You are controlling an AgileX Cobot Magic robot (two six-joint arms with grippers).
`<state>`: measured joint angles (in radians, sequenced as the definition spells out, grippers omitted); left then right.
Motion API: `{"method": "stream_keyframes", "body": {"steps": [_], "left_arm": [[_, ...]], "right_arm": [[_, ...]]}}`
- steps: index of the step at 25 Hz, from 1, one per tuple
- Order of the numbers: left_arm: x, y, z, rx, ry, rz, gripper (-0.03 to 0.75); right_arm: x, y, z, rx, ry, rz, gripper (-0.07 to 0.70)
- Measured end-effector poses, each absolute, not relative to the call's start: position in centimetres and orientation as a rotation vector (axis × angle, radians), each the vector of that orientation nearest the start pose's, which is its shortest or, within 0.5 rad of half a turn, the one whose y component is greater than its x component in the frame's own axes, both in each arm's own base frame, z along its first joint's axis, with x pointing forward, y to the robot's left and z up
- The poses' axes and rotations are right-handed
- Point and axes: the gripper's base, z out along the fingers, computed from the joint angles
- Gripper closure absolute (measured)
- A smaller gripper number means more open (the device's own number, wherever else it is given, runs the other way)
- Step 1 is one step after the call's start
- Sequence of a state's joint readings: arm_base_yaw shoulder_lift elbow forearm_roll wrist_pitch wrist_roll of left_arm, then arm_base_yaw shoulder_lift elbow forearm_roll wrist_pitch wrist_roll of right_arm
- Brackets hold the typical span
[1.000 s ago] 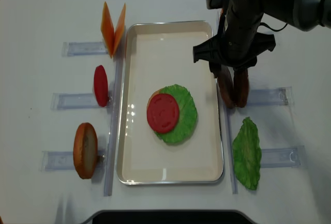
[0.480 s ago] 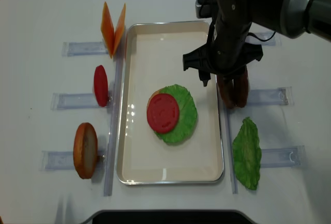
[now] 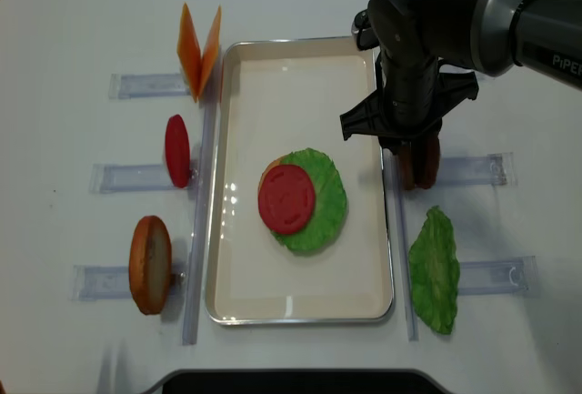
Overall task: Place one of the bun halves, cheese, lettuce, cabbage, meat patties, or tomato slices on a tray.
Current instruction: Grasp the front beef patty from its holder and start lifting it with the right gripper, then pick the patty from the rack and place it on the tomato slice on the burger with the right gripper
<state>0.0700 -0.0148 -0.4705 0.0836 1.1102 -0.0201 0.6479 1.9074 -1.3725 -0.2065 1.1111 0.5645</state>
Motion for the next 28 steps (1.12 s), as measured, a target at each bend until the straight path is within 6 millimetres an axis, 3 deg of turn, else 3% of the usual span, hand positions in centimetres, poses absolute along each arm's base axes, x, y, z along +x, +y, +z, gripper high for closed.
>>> {"method": "stream_keyframes", "body": {"steps": [1,6,9,13,17,22,28], "left_arm": [[-0.7,0.6,26.5,-0.101,2.106,0.131,0.574],[-0.7,0.6,26.5,-0.101,2.106,0.131,0.574],[-0.7,0.6,26.5,-0.101,2.106,0.131,0.574],[-0.7,0.6,26.5,-0.101,2.106,0.131,0.574],[-0.7,0.6,26.5,-0.101,2.106,0.131,0.574],[-0.7,0.6,26.5,-0.101,2.106,0.131,0.574],[-0.7,0.6,26.5,-0.101,2.106,0.131,0.574]], "right_arm": [[30.3,20.8,19.9,-0.264,3.007,-0.227,0.528],[29.9,21.8,20.7,-0.296,2.999,-0.228,0.522],[29.5,23.2,22.5,-0.337,2.982,-0.234,0.522],[29.3,25.9,25.6,-0.382,2.89,-0.107,0.522],[29.1,27.3,28.1,-0.404,2.814,-0.02,0.522],[28.2,27.7,29.5,-0.424,2.785,0.017,0.522],[26.8,26.3,32.7,-0.403,2.738,0.113,0.522]]}}
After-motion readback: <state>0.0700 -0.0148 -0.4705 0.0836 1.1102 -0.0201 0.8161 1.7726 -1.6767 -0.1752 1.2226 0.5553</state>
